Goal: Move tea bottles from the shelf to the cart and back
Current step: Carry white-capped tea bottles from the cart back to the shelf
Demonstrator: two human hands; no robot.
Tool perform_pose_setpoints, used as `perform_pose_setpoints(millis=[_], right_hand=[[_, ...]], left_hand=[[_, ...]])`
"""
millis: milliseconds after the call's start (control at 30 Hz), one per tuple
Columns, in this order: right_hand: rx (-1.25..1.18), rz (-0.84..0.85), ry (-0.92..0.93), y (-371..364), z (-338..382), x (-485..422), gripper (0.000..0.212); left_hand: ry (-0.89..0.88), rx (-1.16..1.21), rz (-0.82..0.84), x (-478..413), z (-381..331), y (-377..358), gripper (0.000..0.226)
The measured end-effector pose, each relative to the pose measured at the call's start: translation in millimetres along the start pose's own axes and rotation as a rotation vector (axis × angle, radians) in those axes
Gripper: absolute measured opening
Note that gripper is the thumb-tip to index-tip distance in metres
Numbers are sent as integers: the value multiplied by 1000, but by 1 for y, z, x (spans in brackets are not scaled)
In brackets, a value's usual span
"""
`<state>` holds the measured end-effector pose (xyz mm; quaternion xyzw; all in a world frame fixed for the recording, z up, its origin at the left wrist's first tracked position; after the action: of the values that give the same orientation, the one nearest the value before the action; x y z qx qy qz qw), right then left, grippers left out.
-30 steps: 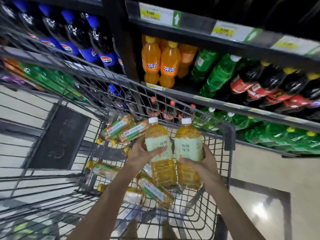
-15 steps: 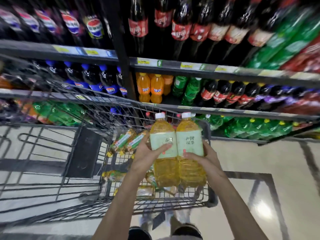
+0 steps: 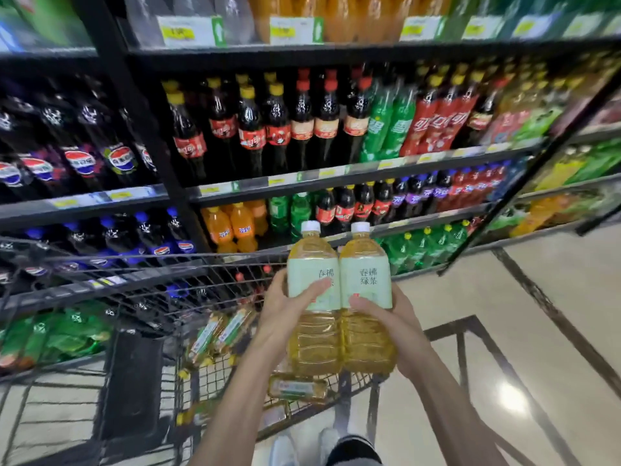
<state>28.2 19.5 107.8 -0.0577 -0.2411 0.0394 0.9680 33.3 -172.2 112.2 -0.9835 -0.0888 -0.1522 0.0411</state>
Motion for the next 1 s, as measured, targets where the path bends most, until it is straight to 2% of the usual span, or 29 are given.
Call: perform_pose_setpoints(millis=[67,267,600,733,867,1000], right_hand=[[-48,-20,31,17,8,9,92],[-175,-104,128,76,33,40,75],[-255,-257,276,221,74,98,75],[-280,-278,329,277,81,121,75],[-307,-353,383,325,86,144,71],[-381,-438,397,371,85,159,76]], left_hand=[[-10,-16,39,3,-10,-19,100],[-61,-20,173,11,-39,-90,84],[-151,7,351,47,-69,-254,82],[-178,-1,406,66,-72,-315,67],[-199,-9,480,81,-76,-371,65],[-217,-3,527,89,-83,-420,84]])
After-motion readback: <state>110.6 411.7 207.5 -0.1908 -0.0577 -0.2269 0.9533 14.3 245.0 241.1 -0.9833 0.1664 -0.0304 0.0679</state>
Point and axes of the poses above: each hand's wrist, its own x-axis away from the middle knuckle, its own y-axis out of the back of the hand, z = x × y, the point moved 6 cm from there along -x, towards the middle knuckle, and after that the axes turned 6 degrees about -y, right-handed, at the moved point
